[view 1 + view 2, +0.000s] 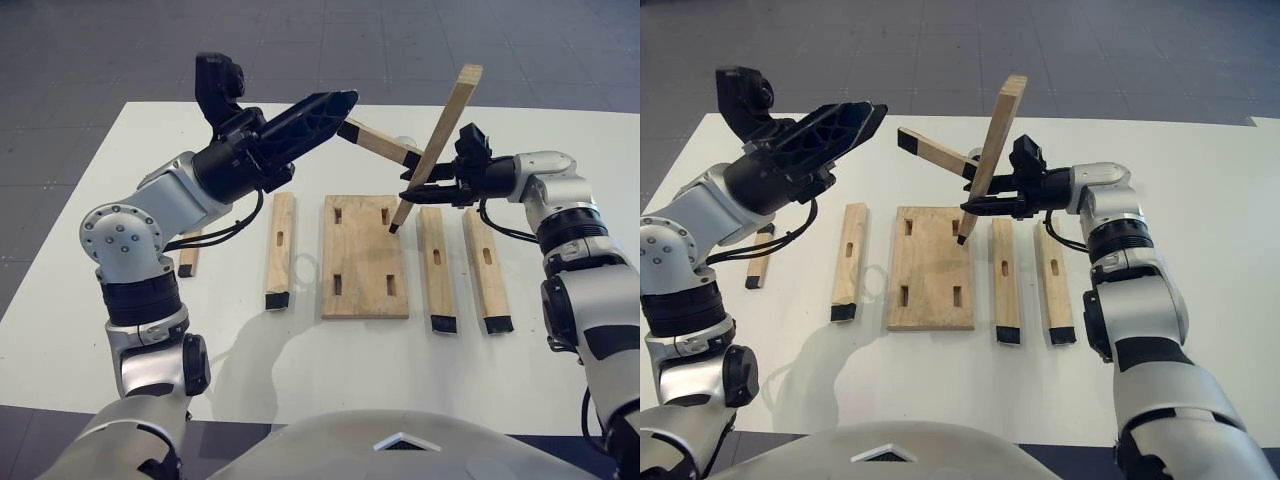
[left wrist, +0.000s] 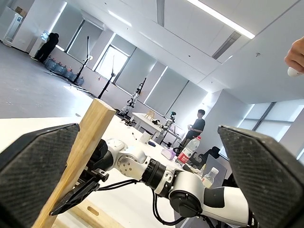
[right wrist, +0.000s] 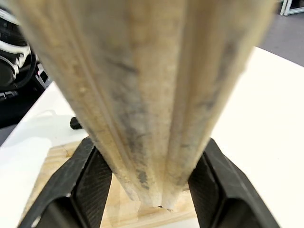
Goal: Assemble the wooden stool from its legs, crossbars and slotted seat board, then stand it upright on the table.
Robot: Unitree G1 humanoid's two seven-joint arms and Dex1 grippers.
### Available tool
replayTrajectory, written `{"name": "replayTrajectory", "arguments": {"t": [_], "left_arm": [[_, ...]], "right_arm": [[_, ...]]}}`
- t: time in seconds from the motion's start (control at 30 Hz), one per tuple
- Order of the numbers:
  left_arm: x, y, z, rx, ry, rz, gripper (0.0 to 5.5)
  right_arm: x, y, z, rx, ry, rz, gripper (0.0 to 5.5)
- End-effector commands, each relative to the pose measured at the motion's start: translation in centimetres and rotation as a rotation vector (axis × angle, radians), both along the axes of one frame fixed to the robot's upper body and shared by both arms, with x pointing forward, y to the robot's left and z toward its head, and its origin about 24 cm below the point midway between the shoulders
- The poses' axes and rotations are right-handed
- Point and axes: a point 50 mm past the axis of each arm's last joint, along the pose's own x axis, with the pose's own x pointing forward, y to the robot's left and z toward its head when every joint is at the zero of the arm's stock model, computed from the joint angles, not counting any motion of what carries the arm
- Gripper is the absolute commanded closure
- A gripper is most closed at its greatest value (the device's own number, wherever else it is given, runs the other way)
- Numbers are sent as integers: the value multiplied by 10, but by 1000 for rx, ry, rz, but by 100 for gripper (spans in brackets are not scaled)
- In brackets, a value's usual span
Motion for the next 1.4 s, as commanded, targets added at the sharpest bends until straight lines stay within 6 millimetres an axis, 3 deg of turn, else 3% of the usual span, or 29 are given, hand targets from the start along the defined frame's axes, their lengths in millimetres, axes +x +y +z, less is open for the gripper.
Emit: {"name": "replayTrajectory", "arguments": {"t": [0.03,0.2,0.33,0.47,0.57,0.73,0.97,1.17,1.27,1.4], "left_arm": [[-7,-3,-7,112,-13,-13,2],[-18,0,-77,850,-210,30,2],[-20,0,-81,1041,-423,-11,2],[-23,-9,-75,1135,-609,-37,2],[-21,-10,-82,1289,-780,-29,2],[-33,-18,-104,1377,-894,-169,2],[-38,-24,-117,1406,-948,-257,2],[-42,-11,-127,1508,-994,-325,2],[-54,3,-131,1569,-989,-445,2],[-57,16,-126,1600,-969,-478,2]], "right_arm": [[5,5,8,-15,-89,20,335],[10,7,19,40,-110,1,335],[11,8,22,104,-104,-19,335],[13,8,30,174,-103,-40,335],[16,10,39,236,-108,-60,335],[18,17,51,298,-126,-42,335],[19,21,58,330,-142,-37,335],[17,17,53,332,-130,-41,335],[14,15,49,302,-105,-13,335],[7,4,41,249,-73,23,335]]}}
